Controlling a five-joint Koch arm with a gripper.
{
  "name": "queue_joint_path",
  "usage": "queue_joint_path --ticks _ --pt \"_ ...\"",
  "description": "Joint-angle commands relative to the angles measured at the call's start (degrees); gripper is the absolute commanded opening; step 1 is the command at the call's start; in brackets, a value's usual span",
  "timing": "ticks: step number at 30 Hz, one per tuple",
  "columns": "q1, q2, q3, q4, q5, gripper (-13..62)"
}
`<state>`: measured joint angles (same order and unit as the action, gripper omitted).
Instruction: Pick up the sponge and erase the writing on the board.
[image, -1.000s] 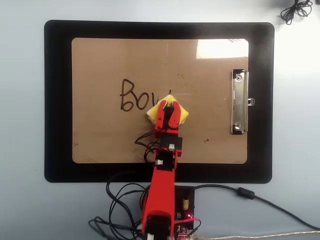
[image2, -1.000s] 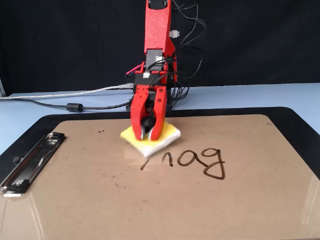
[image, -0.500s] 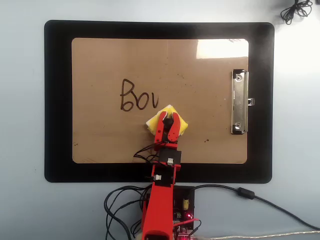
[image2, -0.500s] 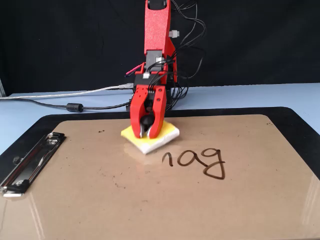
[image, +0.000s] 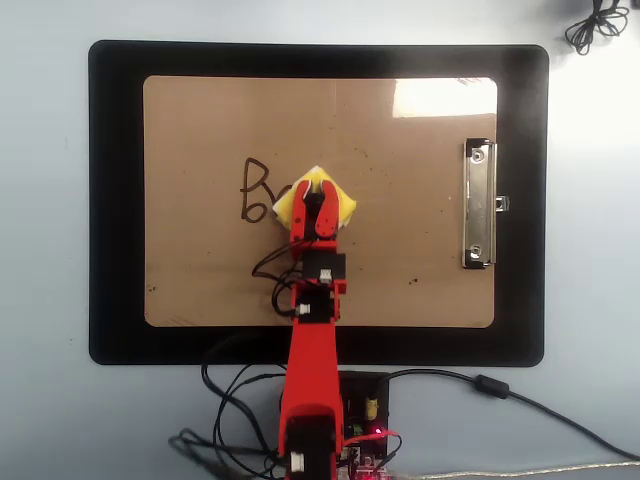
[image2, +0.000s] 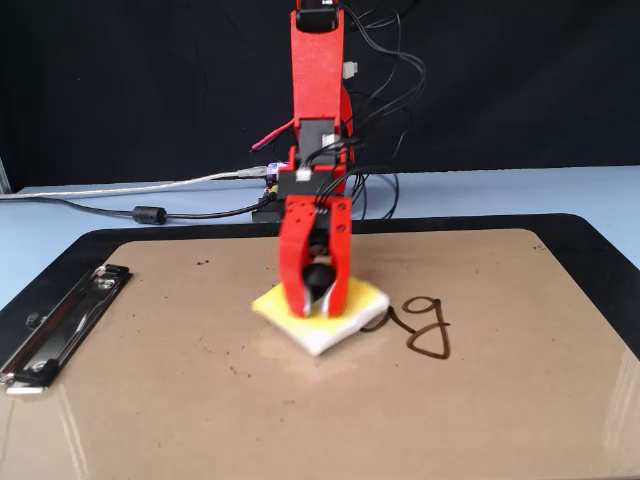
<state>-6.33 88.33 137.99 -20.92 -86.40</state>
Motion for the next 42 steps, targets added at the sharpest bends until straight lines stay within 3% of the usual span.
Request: queue_joint_path --ticks 1,4,6,13,15,18,23,26,28,33,35,37,42 --pt "-1.58 8.7 4.57 0.18 -0.26 -8.0" --pt "-1.32 18.63 13.54 0.18 -0.18 -8.0" --pt "-1.58 17.93 13.01 0.09 -0.09 -8.0" --pt "-4.39 -9.84 -13.27 -0.7 -0.35 -8.0" --pt "-4.31 -11.16 -15.56 -0.7 -0.35 -8.0" --pt "-2.29 -6.42 -8.44 -0.79 -0.26 -8.0" --pt "3.6 12.39 10.37 -0.79 0.0 -8.0" --pt "3.34 15.82 13.1 -0.7 0.0 -8.0" --pt "2.81 13.01 10.55 -0.97 -0.26 -8.0" --pt "2.2 -6.94 -9.32 -1.76 -0.62 -8.0" --pt "4.13 -8.88 -12.13 -1.49 -0.26 -8.0" --pt "7.29 -5.36 -6.06 -2.02 -0.18 -8.0" --pt "7.38 15.56 12.3 -1.41 -0.09 -8.0"
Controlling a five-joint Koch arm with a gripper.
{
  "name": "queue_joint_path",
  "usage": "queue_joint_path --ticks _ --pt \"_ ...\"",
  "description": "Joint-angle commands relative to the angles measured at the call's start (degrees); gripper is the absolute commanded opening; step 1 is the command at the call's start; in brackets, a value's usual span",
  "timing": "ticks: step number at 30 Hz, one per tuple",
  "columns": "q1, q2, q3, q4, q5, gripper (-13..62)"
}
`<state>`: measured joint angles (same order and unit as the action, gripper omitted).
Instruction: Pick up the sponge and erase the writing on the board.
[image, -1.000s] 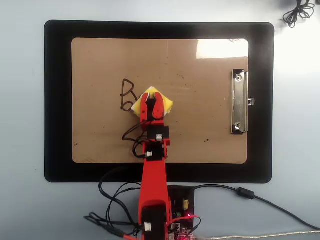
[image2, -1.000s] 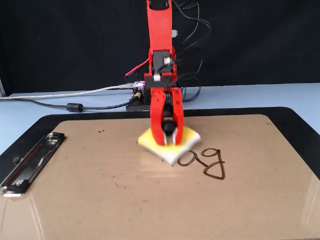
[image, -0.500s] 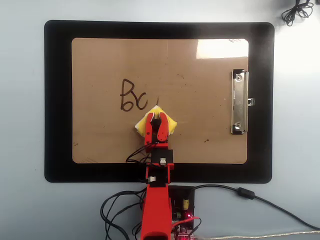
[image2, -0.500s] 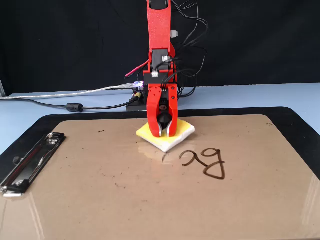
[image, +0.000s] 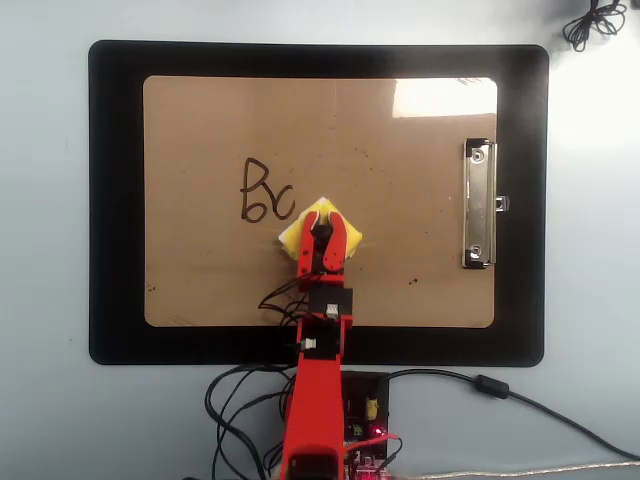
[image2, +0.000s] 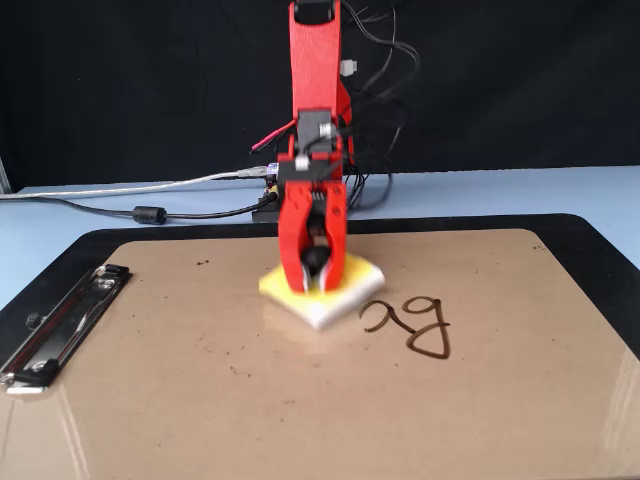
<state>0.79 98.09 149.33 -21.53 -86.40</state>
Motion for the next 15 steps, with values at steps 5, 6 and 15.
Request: queue_joint_path --ticks 5,6,15 --pt "-2.2 1.05 -3.6 -0.97 -0.09 -8.0" --pt "-3.43 -2.99 -6.94 -0.97 -0.18 -8.0" --pt "-14.41 -18.63 -21.88 -2.02 -0.7 -8.0"
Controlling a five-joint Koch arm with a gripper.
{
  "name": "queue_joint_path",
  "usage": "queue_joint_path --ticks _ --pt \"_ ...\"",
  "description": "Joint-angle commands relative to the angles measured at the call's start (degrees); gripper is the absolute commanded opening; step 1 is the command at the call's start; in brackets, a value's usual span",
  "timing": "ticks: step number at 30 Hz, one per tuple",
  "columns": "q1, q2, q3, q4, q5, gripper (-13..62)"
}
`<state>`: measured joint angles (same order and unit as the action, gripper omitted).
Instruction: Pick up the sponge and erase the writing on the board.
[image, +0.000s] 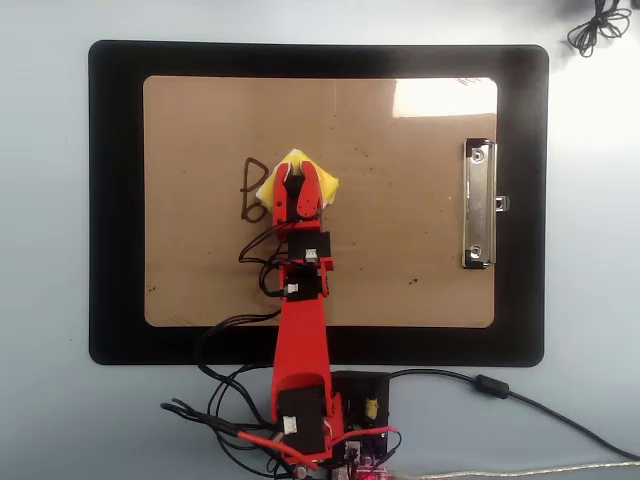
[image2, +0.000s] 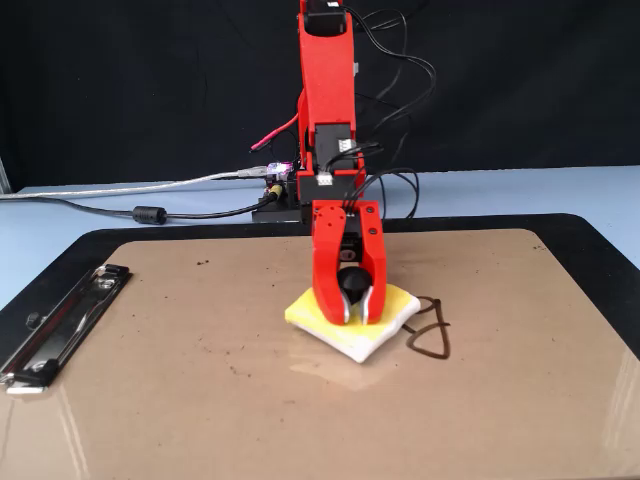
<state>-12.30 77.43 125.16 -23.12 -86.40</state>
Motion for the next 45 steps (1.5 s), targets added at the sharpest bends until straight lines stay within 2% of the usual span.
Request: queue_joint_path --ticks 1,5,8,14,16,19,24,27,30,37,40,45 --pt "-1.32 4.31 5.71 -0.62 -0.7 -8.0" --pt "-2.11 16.52 16.7 -0.53 -0.62 -8.0" --pt "-3.25 15.82 17.05 -0.53 -0.53 -8.0" --pt "-6.5 -12.22 -10.02 -2.29 -0.7 -8.0" --pt "-6.77 -16.17 -15.29 -2.29 -0.62 -8.0" --pt "-6.77 -10.02 -8.88 -2.11 -0.62 -8.0" --pt "-6.42 16.44 19.07 -2.11 -0.44 -8.0" --pt "-5.36 28.56 29.36 -2.02 -0.35 -8.0" --pt "-2.37 25.58 28.48 -1.67 -0.26 -8.0" --pt "-0.79 -2.9 -0.35 0.79 -0.35 -8.0" --pt "0.53 0.35 1.05 5.71 -0.26 -8.0" --pt "3.6 22.5 19.25 8.44 0.35 -8.0"
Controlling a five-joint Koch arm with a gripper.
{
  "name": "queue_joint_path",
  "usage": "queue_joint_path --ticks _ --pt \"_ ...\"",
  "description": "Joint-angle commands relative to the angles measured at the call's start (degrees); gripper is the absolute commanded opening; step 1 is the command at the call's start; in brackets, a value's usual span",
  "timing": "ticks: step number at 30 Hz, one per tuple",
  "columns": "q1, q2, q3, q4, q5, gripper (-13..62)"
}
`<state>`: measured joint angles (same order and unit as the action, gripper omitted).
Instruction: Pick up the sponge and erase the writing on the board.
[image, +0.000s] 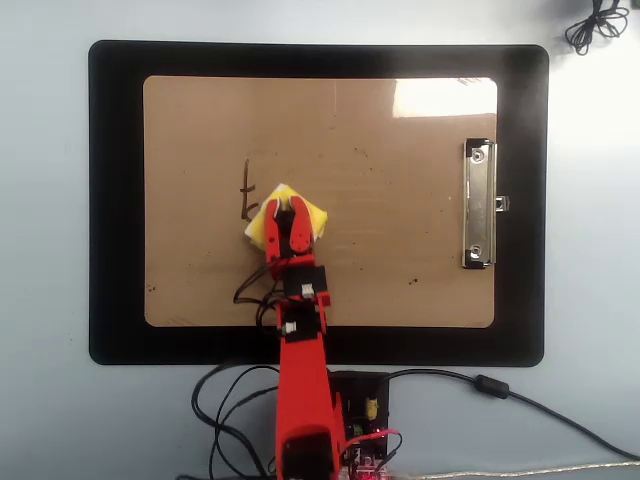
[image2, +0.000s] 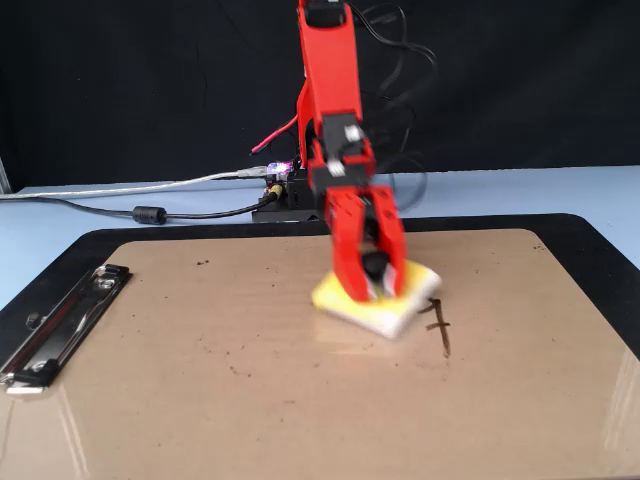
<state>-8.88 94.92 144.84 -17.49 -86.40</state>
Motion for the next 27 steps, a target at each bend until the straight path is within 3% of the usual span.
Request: queue_joint_path --ticks 1,5,12,15,21,24,27 --pt "1.14 8.0 1.76 3.87 0.44 -8.0" --pt "3.96 10.37 2.9 5.45 0.62 -8.0" --pt "3.69 -12.57 -18.63 4.83 0.79 -8.0" --pt "3.78 -9.32 -13.54 5.01 0.79 -8.0" --pt "2.11 13.45 3.87 5.71 0.79 -8.0" --pt "-1.23 10.37 2.72 5.54 0.7 -8.0" --pt "-5.36 -2.37 -8.61 5.63 0.18 -8.0"
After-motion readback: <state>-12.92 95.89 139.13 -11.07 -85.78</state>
